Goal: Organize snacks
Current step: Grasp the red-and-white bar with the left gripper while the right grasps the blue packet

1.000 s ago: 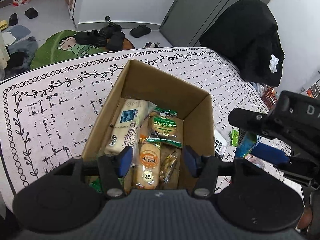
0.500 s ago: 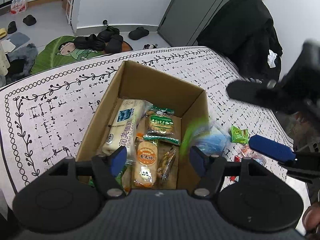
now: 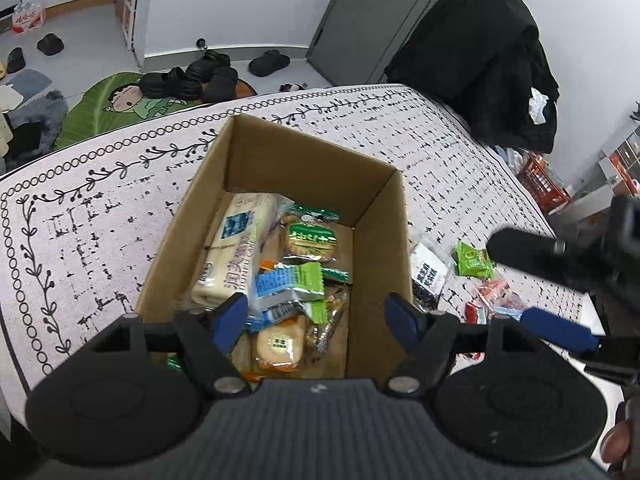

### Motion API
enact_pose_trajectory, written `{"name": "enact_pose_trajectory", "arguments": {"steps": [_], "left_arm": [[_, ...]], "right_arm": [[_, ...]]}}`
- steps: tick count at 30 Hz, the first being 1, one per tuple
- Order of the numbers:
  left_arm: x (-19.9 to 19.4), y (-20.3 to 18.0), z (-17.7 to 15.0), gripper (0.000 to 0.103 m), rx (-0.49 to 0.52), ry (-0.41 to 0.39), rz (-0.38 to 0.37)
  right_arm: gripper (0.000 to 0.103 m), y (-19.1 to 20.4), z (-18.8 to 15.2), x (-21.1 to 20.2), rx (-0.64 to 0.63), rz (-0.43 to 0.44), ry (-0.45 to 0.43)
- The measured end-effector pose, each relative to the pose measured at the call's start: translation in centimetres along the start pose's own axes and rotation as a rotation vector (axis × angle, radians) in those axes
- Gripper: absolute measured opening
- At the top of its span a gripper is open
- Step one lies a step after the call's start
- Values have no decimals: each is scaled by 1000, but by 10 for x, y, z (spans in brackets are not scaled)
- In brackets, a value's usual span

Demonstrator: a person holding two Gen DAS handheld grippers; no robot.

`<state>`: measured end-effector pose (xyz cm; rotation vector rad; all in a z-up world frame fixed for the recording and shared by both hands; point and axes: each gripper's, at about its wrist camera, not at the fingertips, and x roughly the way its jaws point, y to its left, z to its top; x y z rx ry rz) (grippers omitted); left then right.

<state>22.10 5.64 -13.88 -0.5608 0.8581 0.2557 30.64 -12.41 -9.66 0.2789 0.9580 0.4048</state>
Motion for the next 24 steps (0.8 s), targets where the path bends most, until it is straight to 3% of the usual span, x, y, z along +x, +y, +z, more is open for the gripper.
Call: {"name": "enact_pose_trajectory", "arguments": {"steps": [12,24], "left_arm": [[-6,-29,0,82,63,-31,-26],[-2,-85,1,81,153,-40,-79]], "right_arm": [[81,-51,-3,-10,50,-24,-20],[78,-115,2,-14,131,-45,-53]]}}
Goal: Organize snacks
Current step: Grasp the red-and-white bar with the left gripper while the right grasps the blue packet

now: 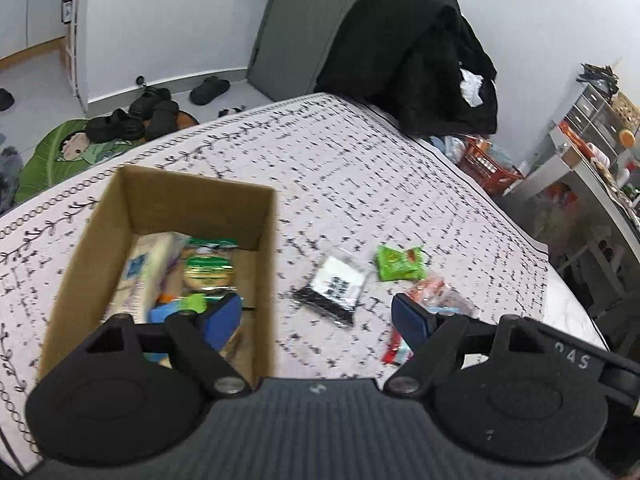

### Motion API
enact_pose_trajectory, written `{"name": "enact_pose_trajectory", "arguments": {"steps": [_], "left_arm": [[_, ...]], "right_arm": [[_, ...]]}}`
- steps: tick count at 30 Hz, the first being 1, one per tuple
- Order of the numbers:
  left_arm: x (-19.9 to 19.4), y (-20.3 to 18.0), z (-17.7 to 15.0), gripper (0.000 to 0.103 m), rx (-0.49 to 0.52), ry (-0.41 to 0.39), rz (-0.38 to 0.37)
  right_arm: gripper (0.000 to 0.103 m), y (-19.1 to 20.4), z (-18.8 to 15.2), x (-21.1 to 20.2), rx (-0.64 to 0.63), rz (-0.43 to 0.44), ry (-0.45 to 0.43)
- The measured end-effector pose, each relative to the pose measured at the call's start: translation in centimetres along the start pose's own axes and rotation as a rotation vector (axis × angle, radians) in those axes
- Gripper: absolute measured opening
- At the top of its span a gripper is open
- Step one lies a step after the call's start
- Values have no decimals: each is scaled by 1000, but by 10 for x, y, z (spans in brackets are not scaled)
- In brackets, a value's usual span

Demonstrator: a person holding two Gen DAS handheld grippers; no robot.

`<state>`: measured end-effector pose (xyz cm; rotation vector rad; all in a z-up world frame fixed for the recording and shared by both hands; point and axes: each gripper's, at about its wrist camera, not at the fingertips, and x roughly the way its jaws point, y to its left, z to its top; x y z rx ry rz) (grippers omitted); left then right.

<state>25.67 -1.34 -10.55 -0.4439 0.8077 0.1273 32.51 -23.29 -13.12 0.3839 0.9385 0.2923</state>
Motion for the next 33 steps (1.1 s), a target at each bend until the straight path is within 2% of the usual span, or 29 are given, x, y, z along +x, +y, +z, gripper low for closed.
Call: {"name": "enact_pose_trajectory", "arguments": {"steps": [6,8,16,19,24,28,33], "left_arm": [[16,-32,-2,77,33,24,-34],[24,-40,-4,73,34,40,-43],[58,-59,-15,52,25,110,-50],[70,-62,-18,47,19,127,-51],[94,-67,-23,44,11,160,-42],[110,-71,-27,43,13,176,-41],[127,-73,-31,43,20,207,-44]], "right_arm": [[71,-29,8,6,48,-2,-3],[65,-37,11,9,65,-2,-6],[52,-67,12,30,129,34,21],[52,-78,10,38,163,51,30],[51,-93,10,54,208,76,46],[45,-97,12,64,220,91,60],[43,-103,16,71,245,112,54]]}}
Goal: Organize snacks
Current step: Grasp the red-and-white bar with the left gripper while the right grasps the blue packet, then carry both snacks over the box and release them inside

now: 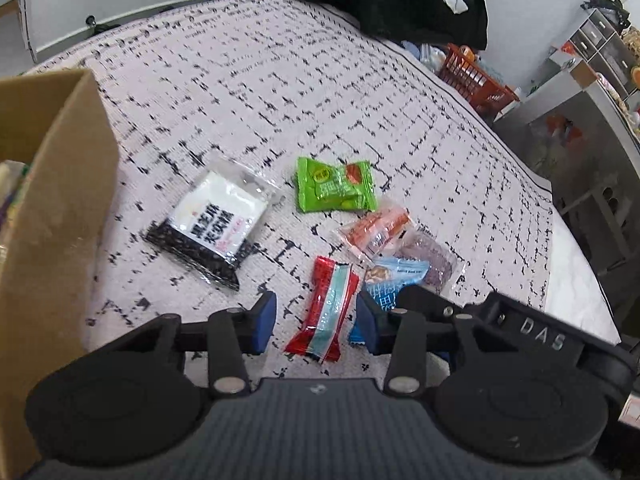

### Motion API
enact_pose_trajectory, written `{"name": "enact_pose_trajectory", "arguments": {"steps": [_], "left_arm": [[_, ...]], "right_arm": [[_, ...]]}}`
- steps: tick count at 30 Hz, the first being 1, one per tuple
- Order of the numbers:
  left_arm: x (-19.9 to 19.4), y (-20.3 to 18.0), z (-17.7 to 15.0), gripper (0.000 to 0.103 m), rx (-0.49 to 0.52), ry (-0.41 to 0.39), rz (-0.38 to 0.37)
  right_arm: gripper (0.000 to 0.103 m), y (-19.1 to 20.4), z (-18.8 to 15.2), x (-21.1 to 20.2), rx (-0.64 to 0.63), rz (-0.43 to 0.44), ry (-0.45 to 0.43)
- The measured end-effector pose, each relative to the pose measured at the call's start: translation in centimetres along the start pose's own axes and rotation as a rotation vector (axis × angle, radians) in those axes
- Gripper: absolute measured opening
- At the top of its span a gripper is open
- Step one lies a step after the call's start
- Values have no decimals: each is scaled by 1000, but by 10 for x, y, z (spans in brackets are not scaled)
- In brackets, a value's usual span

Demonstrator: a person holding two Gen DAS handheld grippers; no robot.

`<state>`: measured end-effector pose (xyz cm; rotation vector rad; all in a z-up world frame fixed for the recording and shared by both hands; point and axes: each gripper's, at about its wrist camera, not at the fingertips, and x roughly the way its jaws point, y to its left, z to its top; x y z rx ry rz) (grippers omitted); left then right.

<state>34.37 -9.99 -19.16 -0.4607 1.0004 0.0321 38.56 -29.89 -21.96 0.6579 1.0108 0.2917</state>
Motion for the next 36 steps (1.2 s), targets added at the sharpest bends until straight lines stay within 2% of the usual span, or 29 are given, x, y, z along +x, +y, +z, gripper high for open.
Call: {"name": "enact_pose_trajectory", "arguments": {"steps": [5,10,12,13,14,17,26,36], "left_arm": [[13,-5,-3,43,24,23,-3],[22,-6,-5,21,33,31,12],[22,-6,-4,19,32,34,4],[22,-6,-3,19,34,35,7],[20,-5,-3,19,33,33,8],[16,-4,-4,18,29,32,10],[-27,5,4,18,6,-19,1],[-84,21,9,18,-14,-84,3]], "right_arm": [[43,1,1,5,-5,21,6],[43,5,3,17,-26,19,17],[43,8,2,20,-48,16,18],[38,9,1,21,-52,12,16],[28,10,1,22,-58,5,21],[21,6,0,24,-33,13,36],[18,10,-7,-1,-27,17,16],[18,50,-22,-30,-71,69,-13]]}}
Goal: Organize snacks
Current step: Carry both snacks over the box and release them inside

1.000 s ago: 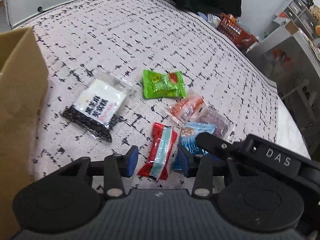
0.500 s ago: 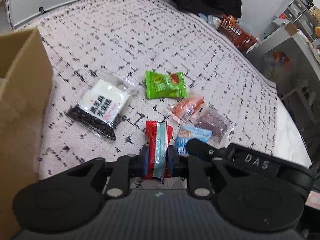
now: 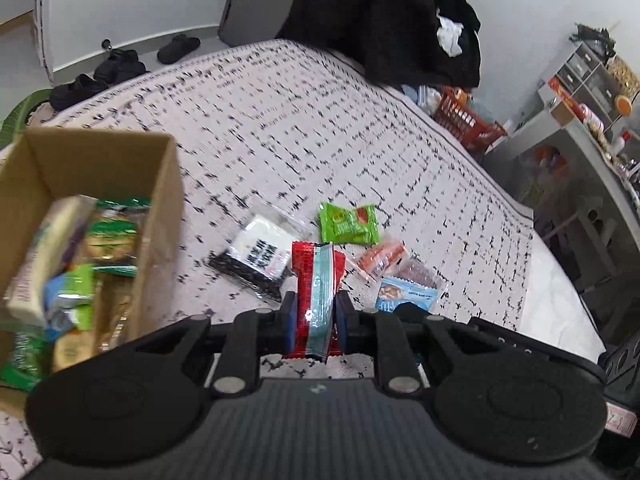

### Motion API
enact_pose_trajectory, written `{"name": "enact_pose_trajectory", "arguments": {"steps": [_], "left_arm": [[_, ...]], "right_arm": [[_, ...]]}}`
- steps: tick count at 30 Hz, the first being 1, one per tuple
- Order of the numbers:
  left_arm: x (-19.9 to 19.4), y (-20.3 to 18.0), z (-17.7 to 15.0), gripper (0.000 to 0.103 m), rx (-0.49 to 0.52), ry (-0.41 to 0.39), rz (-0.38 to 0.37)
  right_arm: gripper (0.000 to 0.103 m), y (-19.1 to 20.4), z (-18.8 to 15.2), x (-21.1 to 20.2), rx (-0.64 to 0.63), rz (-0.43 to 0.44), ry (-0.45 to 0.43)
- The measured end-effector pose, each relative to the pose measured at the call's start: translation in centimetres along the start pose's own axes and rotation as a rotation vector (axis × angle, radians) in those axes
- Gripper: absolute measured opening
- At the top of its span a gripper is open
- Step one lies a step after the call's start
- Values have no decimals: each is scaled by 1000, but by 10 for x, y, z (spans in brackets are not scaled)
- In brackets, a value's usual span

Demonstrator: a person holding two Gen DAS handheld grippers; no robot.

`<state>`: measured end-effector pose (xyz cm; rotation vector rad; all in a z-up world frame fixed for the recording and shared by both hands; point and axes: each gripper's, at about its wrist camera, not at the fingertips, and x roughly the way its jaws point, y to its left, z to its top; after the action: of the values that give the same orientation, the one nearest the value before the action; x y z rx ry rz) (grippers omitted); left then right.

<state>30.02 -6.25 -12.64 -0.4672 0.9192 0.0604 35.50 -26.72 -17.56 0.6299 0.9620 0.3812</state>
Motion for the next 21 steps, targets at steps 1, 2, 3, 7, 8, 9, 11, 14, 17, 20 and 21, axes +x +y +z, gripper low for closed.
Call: {"name": "enact_pose_trajectory", "arguments": {"steps": [1,2,3,7,8,9,11,14,17,20,21], "left_arm": [[-5,2,1,19,-3,-6,2],[-11,5,2,19,-6,-13,4],[-18,7,2,19,-10,-19,7],[-40,19,5,19,-21,-45,23],[-45,23,6,19,-26,-51,28],[-50,26,7,19,-30,-54,30],[-60,34,9,19,-42,-66,40],[-73,44,11,19,-55,-80,49],[-85,55,14,19,-67,-92,59],[-96,67,17,19,-89,-101,61],[-99,72,18,19,-92,-103,62]], "right_arm": [[18,5,-1,-2,-3,9,0],[18,12,-3,-5,-8,21,0],[18,17,-4,-7,-12,31,0],[18,43,-13,-14,-39,66,0],[18,48,-15,-15,-45,73,0],[18,53,-17,-16,-50,78,1],[18,64,-21,-18,-58,90,2],[18,79,-27,-22,-69,101,2],[18,93,-31,-25,-88,111,3],[18,108,-36,-26,-110,115,3],[18,112,-37,-26,-117,116,3]]}}
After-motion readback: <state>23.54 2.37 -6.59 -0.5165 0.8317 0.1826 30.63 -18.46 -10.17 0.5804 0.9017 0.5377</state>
